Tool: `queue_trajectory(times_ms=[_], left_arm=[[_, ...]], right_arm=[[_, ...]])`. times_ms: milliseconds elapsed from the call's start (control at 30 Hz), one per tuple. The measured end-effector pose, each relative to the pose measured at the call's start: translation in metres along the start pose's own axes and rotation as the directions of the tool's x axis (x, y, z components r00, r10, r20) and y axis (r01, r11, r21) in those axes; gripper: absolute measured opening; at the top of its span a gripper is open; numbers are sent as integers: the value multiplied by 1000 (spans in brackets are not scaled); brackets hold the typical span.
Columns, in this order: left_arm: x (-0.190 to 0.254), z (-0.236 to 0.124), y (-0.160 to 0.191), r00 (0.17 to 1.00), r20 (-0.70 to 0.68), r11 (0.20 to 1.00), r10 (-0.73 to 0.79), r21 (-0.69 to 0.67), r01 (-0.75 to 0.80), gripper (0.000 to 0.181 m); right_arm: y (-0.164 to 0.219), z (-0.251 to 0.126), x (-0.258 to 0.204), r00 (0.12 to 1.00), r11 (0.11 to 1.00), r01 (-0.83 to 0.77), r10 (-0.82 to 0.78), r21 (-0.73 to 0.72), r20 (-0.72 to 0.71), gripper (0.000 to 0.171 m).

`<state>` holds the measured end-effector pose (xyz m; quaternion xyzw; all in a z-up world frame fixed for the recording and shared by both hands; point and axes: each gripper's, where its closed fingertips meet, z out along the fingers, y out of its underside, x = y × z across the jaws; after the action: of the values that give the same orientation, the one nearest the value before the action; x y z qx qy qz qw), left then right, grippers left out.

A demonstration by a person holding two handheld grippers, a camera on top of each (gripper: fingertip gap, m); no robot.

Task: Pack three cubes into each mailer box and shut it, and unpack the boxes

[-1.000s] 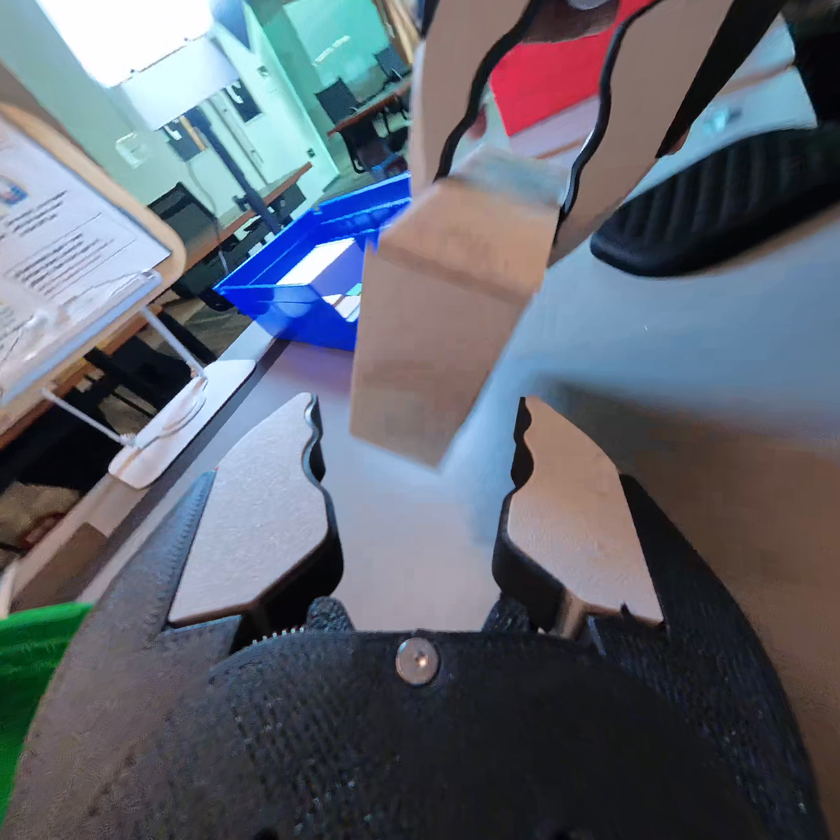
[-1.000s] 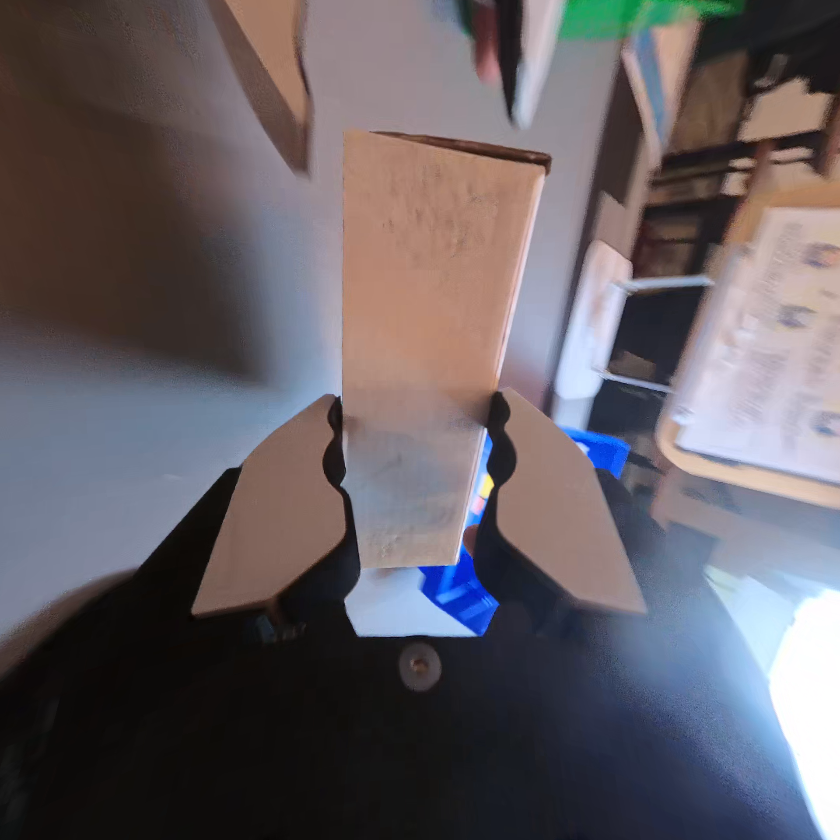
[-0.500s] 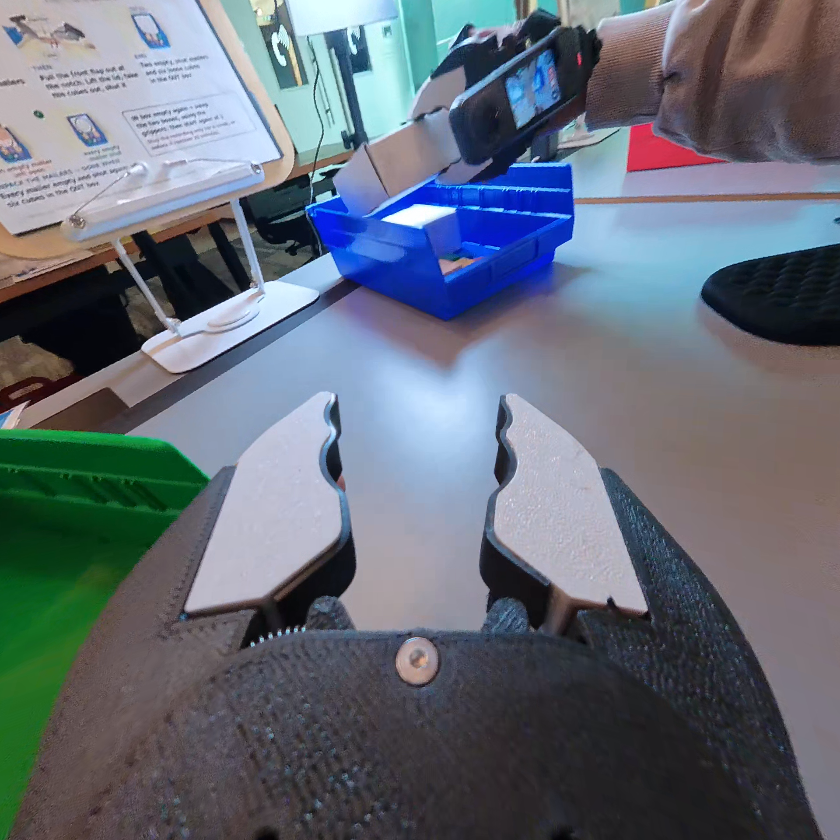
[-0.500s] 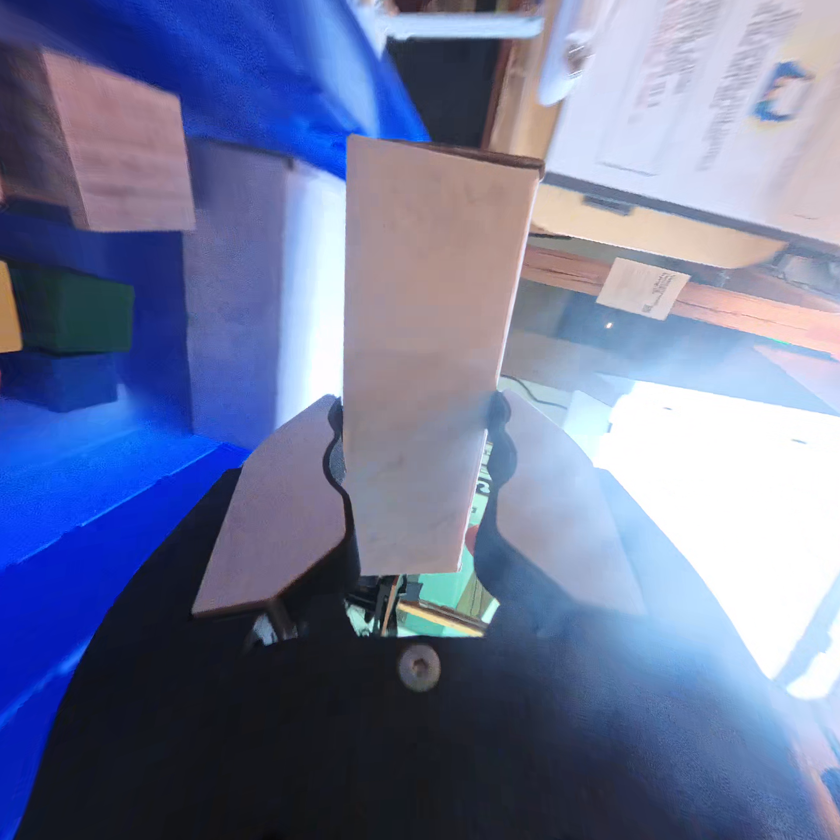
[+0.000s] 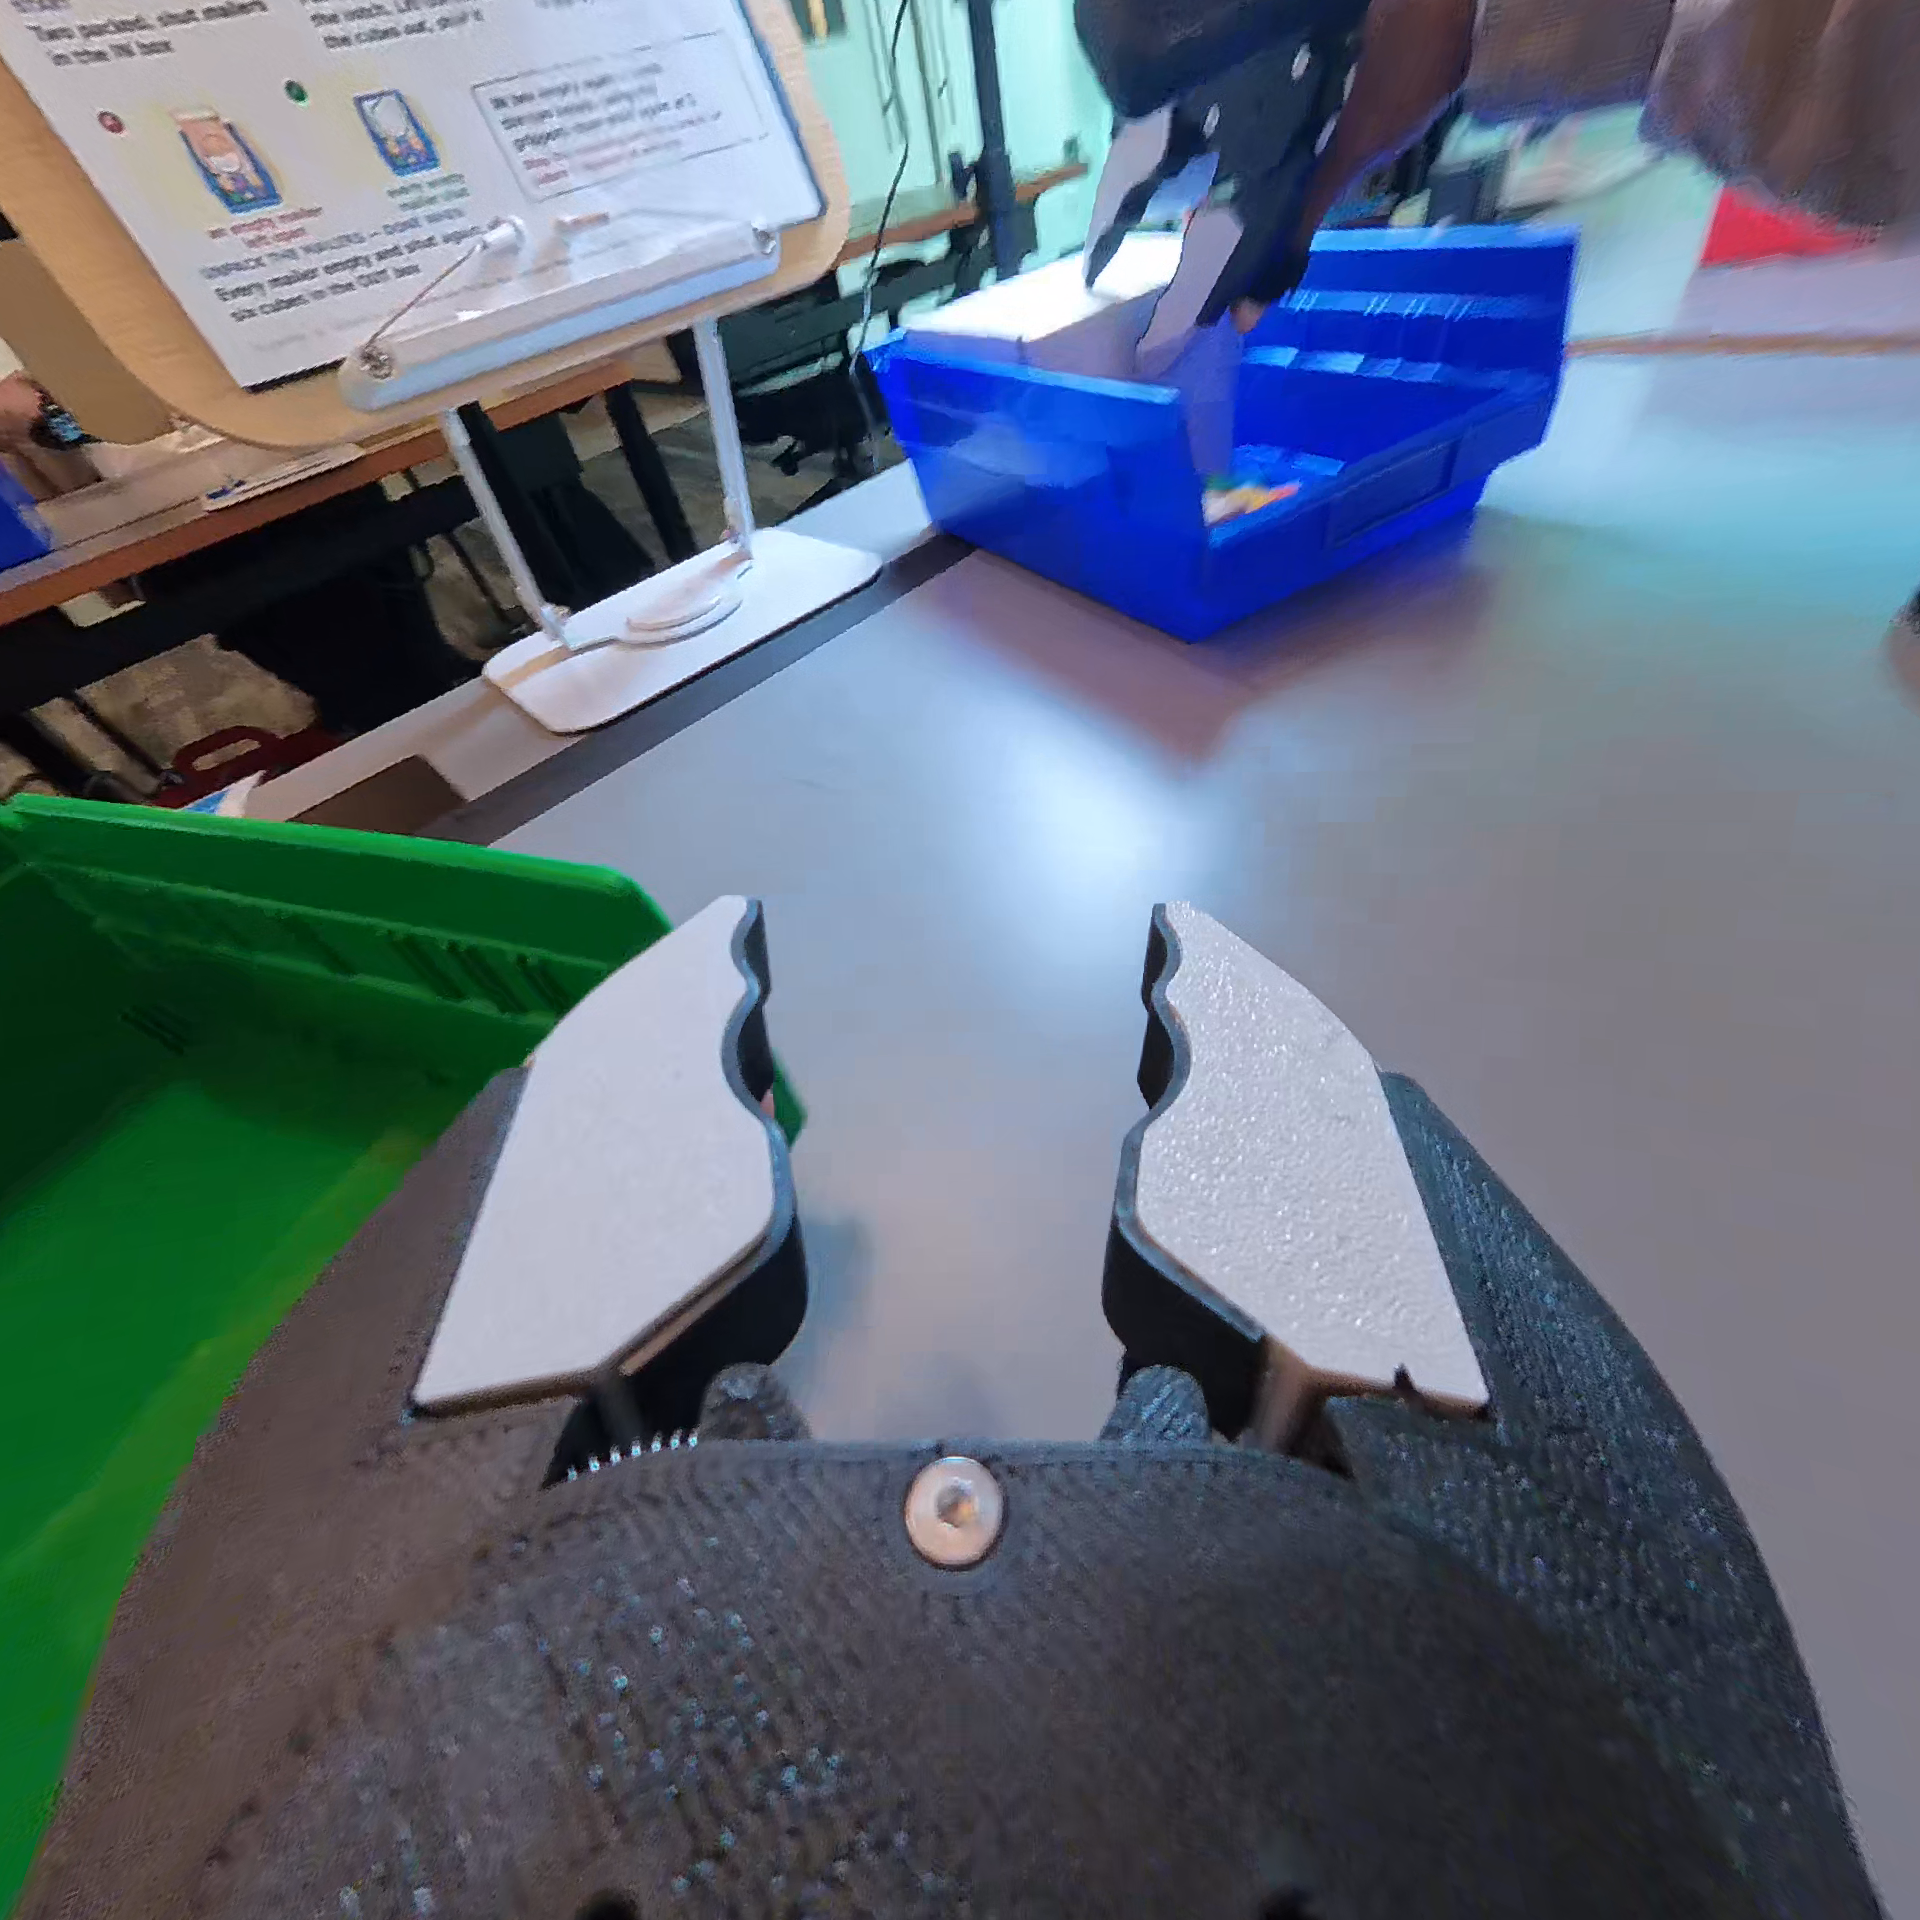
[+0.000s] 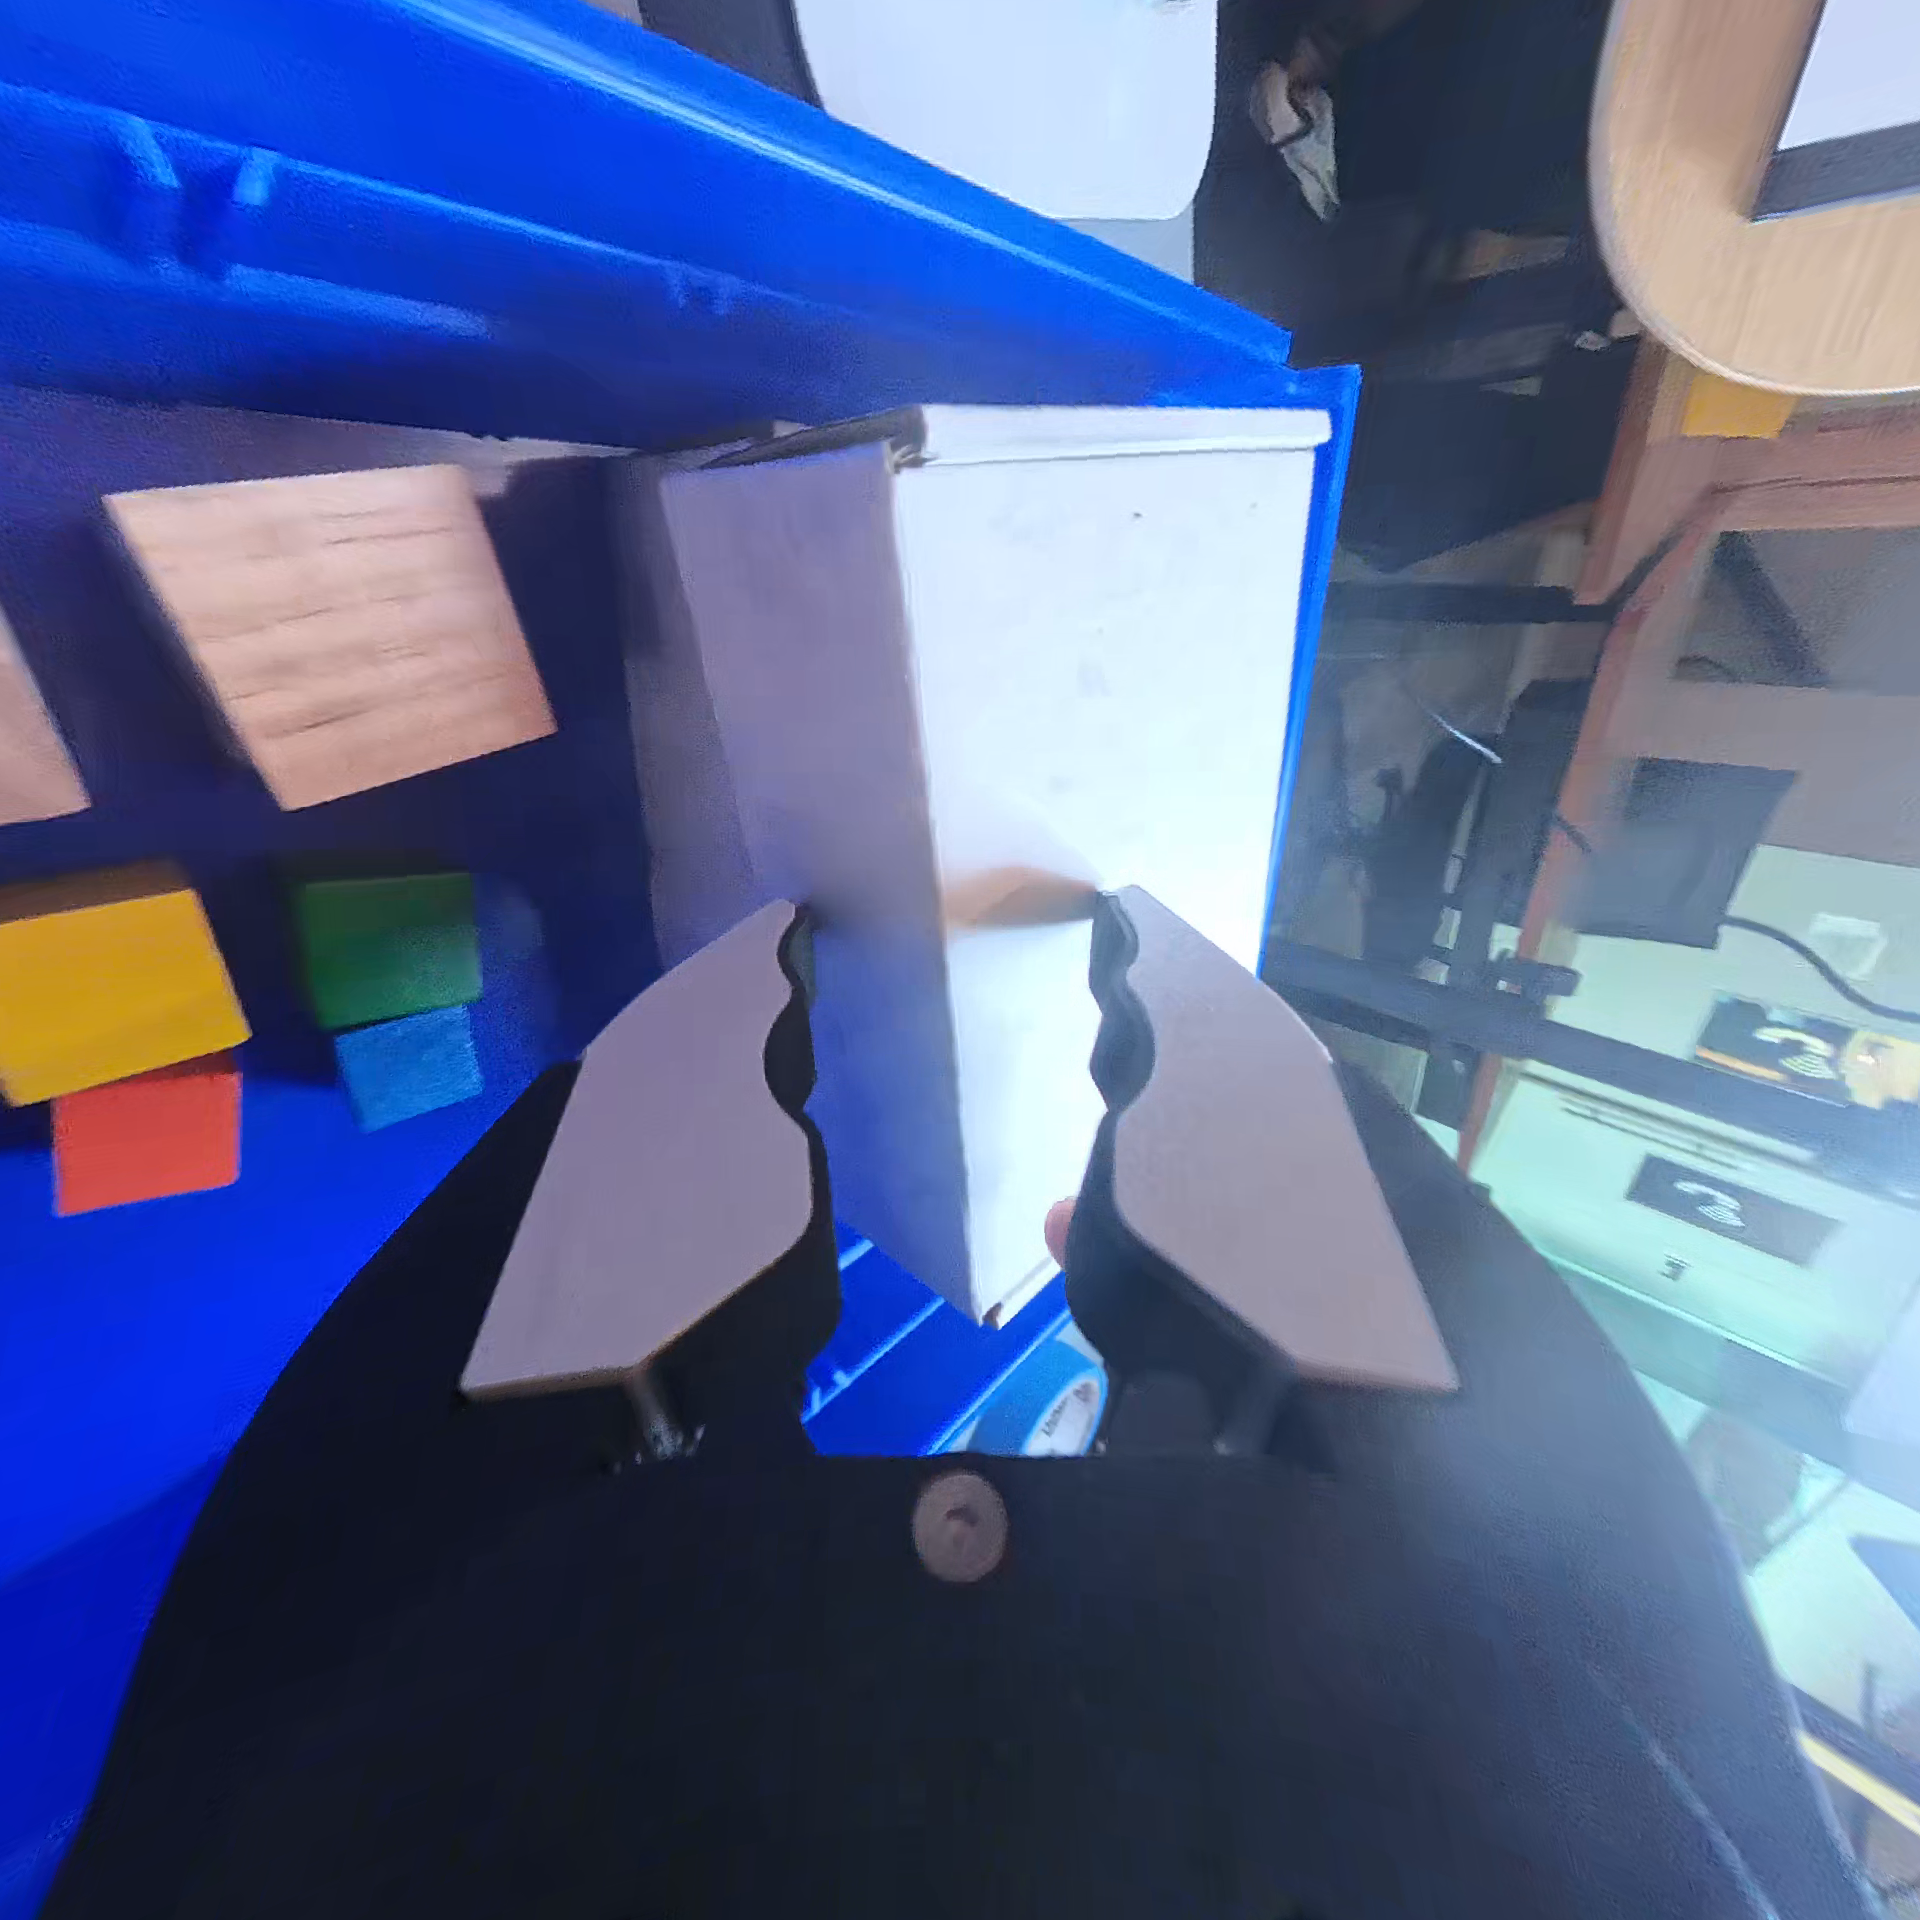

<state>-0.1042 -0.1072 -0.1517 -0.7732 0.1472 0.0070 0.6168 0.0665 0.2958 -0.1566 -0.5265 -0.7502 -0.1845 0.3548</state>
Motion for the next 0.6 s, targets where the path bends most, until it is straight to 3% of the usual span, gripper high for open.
queue_trajectory(times_ms=[100, 233, 333, 400, 500, 600], left_arm=[[-23, -10, 14, 991, 71, 985, 114, -138, -104, 76], [-59, -39, 46, 957, 126, 903, 263, -382, -198, 75], [-80, -57, 81, 917, 95, 779, 389, -566, -272, 74], [-91, -64, 101, 876, 48, 673, 480, -660, -333, 66], [-98, -58, 113, 817, 4, 595, 577, -687, -417, 34], [-94, -45, 109, 781, -16, 575, 625, -667, -474, 31]], right_arm=[[-1, 10, 12, 997, 999, -41, 40, -17, -72, 49], [-10, -11, 1, 987, 988, -145, 148, 51, -68, 64], [-27, -50, -24, 975, 957, -219, 221, 192, 9, 59], [-36, -76, -56, 965, 935, -252, 224, 248, 139, 55], [-27, -101, -117, 939, 970, -166, 100, 179, 329, 51], [-9, -101, -148, 947, 996, -4, -27, 94, 320, 50]])
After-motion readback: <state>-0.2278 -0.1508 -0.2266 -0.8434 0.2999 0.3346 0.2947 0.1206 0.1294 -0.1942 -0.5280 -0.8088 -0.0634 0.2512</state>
